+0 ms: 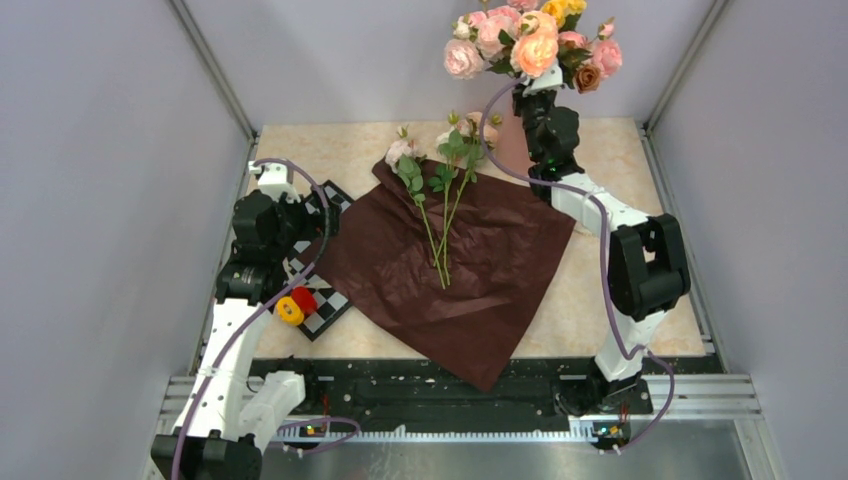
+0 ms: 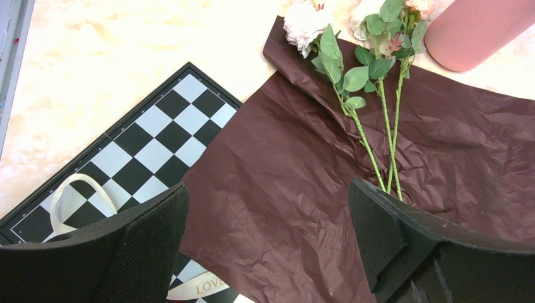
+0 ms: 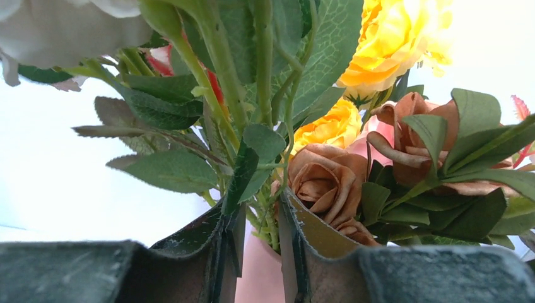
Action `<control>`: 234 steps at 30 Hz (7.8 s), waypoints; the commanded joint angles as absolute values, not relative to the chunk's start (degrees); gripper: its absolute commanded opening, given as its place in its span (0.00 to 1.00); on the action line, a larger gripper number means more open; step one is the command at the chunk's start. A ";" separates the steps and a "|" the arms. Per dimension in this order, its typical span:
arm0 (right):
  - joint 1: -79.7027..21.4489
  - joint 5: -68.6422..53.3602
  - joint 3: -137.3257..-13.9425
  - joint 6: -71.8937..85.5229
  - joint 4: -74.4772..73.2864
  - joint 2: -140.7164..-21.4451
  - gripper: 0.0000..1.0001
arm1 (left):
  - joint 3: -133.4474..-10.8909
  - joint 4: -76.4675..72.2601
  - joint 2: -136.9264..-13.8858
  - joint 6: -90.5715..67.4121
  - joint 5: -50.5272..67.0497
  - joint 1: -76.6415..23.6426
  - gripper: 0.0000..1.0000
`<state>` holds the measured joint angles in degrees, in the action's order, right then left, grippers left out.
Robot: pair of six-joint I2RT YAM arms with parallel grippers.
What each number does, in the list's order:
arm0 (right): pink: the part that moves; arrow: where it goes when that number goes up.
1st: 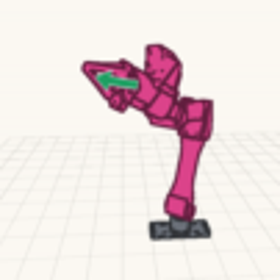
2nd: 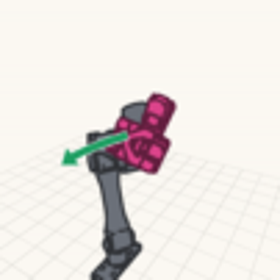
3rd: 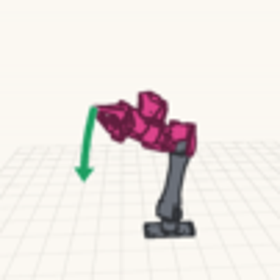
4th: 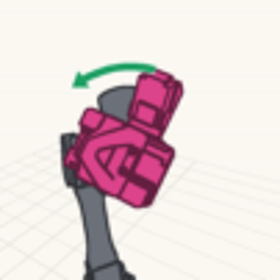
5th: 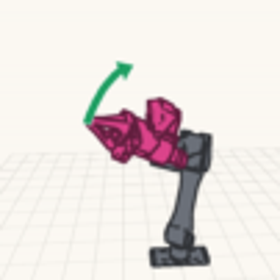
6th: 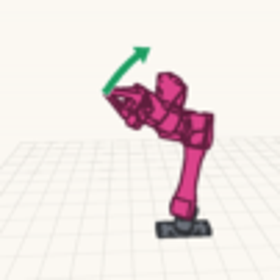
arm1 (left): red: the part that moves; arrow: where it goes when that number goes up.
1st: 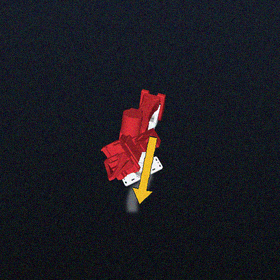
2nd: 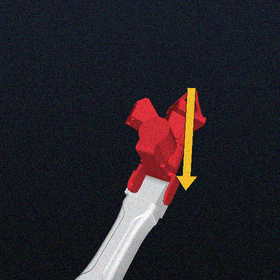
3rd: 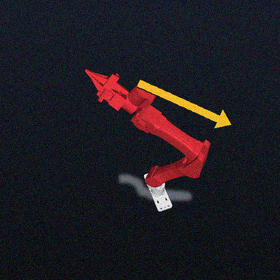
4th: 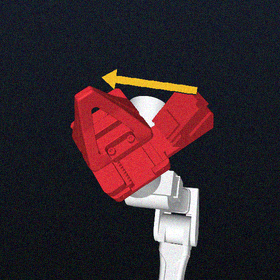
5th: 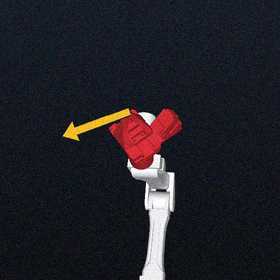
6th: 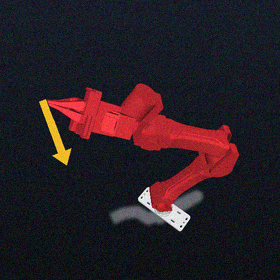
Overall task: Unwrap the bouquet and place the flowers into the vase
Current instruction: Insert the fake flower into the vase, then pick up the fake flower from the wrapping paper.
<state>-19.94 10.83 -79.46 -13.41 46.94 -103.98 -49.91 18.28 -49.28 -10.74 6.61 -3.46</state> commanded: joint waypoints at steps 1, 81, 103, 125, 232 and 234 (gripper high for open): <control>-19.67 10.01 -79.20 -13.19 47.73 -100.70 0.27 | -49.81 17.14 -49.07 -10.46 7.38 -3.16 0.99; -23.26 15.61 -55.52 -10.19 46.43 -93.21 0.69 | -49.65 17.31 -49.22 -10.72 7.78 -3.16 0.99; -23.38 6.75 -44.18 13.72 8.95 -65.76 0.74 | -48.57 16.57 -52.35 -13.88 11.22 -3.41 0.98; -23.31 1.42 -43.65 28.82 -14.60 -47.62 0.73 | -42.62 -5.04 -71.65 -41.48 3.14 -28.43 0.91; -23.30 -24.93 -37.75 28.73 4.47 -43.88 0.76 | -36.24 -32.32 -70.44 -38.44 13.37 -37.20 0.00; -23.34 -30.14 -37.62 30.07 8.22 -44.53 0.77 | -35.06 -34.64 -67.53 -38.68 13.22 -39.98 0.00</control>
